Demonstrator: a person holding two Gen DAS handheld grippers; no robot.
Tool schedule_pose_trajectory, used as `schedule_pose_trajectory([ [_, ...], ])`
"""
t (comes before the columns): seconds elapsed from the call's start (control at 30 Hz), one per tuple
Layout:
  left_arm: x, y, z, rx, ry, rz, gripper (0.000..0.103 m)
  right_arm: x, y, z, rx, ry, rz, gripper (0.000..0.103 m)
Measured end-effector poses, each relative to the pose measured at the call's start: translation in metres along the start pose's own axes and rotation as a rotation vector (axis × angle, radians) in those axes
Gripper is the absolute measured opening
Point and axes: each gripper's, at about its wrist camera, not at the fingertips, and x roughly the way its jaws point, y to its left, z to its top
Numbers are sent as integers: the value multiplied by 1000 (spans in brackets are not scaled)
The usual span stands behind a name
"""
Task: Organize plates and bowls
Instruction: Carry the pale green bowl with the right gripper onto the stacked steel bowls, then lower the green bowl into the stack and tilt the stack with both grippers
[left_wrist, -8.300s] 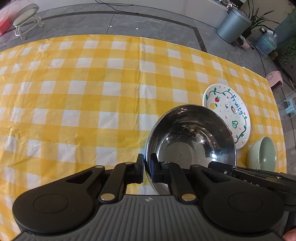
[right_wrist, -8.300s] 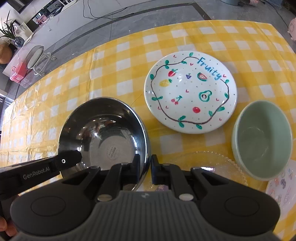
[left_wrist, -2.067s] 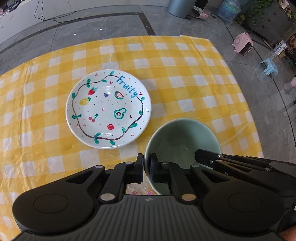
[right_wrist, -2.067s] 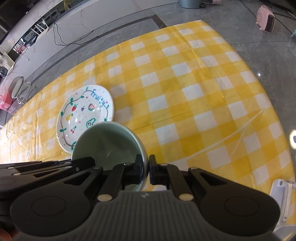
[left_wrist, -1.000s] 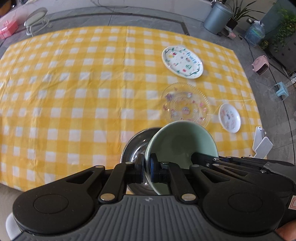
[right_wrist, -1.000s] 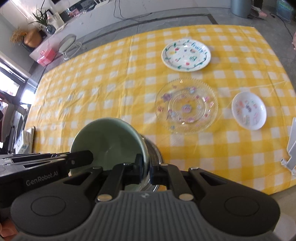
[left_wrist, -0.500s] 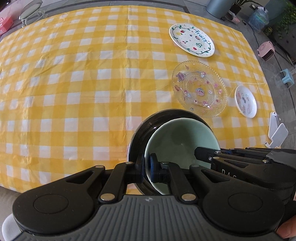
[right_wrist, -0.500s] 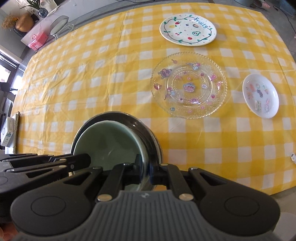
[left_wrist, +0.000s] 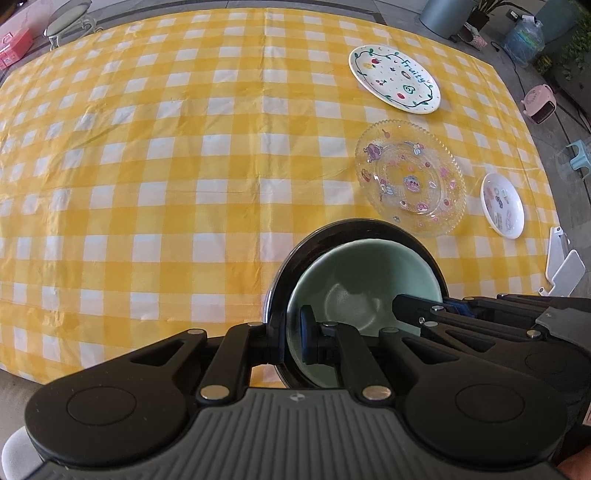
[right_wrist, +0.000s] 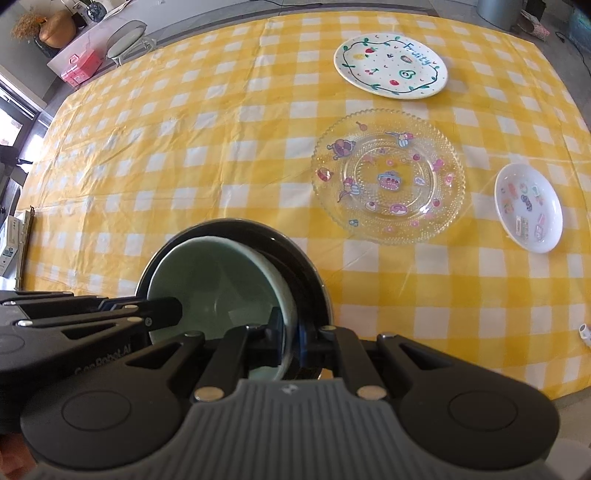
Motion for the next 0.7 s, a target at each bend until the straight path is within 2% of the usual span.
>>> schedule_pose_trajectory([
  [0.1,-4,-1,1,5,-10,-10,9,-5,1,1,-16,-26,-10,12],
  [0.3,-22,1,3,11,-51,-30,10,-16,0,6,-21,-52,-4,15],
  [0.37,-28,1,2,26,-72,-33,19,-21,-1,6,-18,-65,6,17],
  [0.43,-35,2,0,32,-98,-51,23,-26,-1,6,-27,-81,21,22],
  [0.63,-52,11,-9,5,-180,-106,52,-52,-3,0,-52,-184,55,35],
  [0.7,-54,15,-14,-14,-206,-114,58,-59,-8,-2,-37,-217,70,49],
])
